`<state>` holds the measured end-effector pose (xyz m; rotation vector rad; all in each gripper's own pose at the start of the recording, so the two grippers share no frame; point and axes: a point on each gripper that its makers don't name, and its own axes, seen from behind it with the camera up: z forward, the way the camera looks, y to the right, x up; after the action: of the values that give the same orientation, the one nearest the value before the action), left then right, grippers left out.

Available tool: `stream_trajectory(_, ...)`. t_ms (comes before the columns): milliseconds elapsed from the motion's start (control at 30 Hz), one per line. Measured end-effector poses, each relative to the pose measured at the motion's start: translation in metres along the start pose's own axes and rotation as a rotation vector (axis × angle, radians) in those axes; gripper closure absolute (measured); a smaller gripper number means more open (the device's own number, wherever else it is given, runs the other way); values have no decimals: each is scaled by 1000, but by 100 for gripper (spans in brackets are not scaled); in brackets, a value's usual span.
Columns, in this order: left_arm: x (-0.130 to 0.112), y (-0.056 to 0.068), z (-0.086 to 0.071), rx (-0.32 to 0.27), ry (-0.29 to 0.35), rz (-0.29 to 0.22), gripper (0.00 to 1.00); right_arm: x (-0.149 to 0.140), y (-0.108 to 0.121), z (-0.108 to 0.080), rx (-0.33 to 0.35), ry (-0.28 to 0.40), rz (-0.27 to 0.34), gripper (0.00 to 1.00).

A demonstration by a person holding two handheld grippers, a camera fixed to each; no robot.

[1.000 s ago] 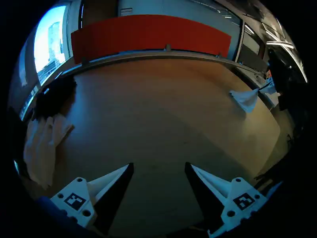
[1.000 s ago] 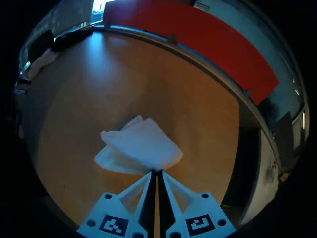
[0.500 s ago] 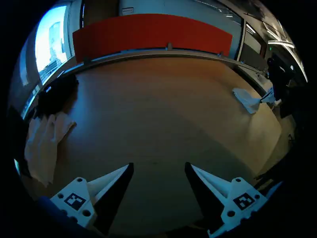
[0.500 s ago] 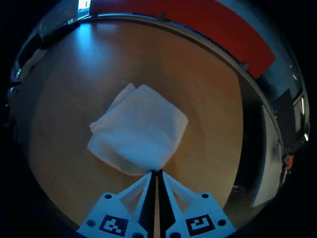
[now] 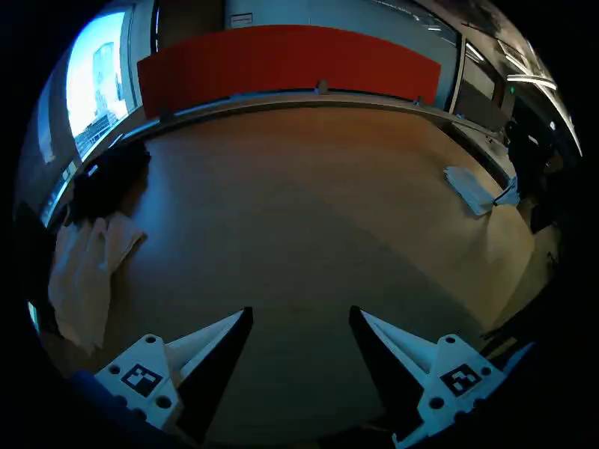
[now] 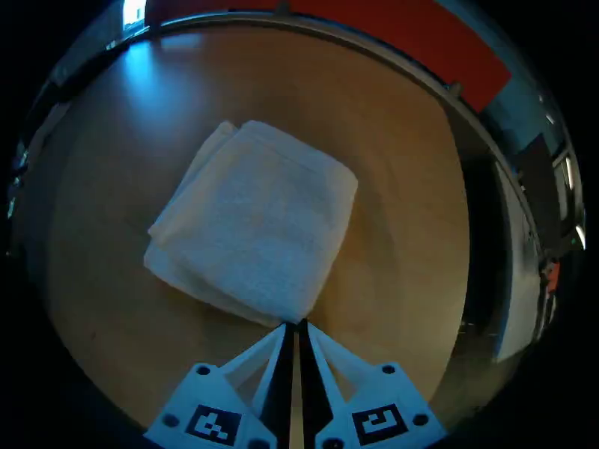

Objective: Fold towel

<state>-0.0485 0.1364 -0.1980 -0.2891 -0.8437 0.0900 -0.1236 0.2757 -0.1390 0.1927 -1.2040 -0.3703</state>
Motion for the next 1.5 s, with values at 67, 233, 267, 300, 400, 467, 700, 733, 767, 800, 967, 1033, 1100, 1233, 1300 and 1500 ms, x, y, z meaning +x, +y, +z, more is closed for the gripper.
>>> stream_trajectory(67, 1, 0, 1, -1, -1, 1, 5, -1, -1, 1, 1, -2, 6, 95)
stream_trajectory(233, 4, 1, 3, -4, 1, 5, 5, -2, -2, 2, 0, -5, 17, 95)
stream_trajectory(267, 5, 1, 3, -4, 1, 6, 4, -2, -3, 2, -1, -5, 19, 95)
stream_trajectory(300, 5, 1, 3, -5, 1, 7, 4, -2, -3, 2, -1, -5, 21, 95)
stream_trajectory(400, 6, 2, 4, -6, 2, 8, 4, -3, -3, 2, -3, -7, 25, 94)
stream_trajectory(467, 7, 1, 4, -7, 3, 8, 5, -3, -4, 2, -4, -6, 26, 93)
stream_trajectory(700, 6, -2, 3, -7, 7, 0, 4, -6, -2, -7, -18, 8, 15, 73)
stream_trajectory(733, 6, -2, 3, -8, 7, 0, 5, -6, -2, -9, -20, 11, 14, 69)
stream_trajectory(767, 6, -2, 3, -9, 8, -1, 5, -6, -1, -10, -23, 14, 13, 64)
stream_trajectory(800, 6, -2, 3, -9, 8, -1, 4, -6, -1, -12, -25, 18, 13, 58)
stream_trajectory(967, 5, -3, 3, -12, 11, 1, 4, 1, -3, -21, -24, 49, 15, 48)
stream_trajectory(1033, 5, -2, 2, -14, 11, 0, 5, 8, -10, -24, -11, 72, 15, 48)
stream_trajectory(1100, 4, -2, 2, -16, 12, -2, 5, 17, -19, -26, 5, 95, 14, 48)
stream_trajectory(1233, 4, -3, 2, -16, 14, -2, 4, 36, -41, -28, 40, 132, 1, 48)
stream_trajectory(1300, 4, -5, 1, -14, 16, -4, 4, 45, -54, -28, 59, 145, -13, 48)
stream_trajectory(1500, 1, -10, -3, -4, 21, -18, 5, 66, -90, -22, 106, 159, -65, 48)
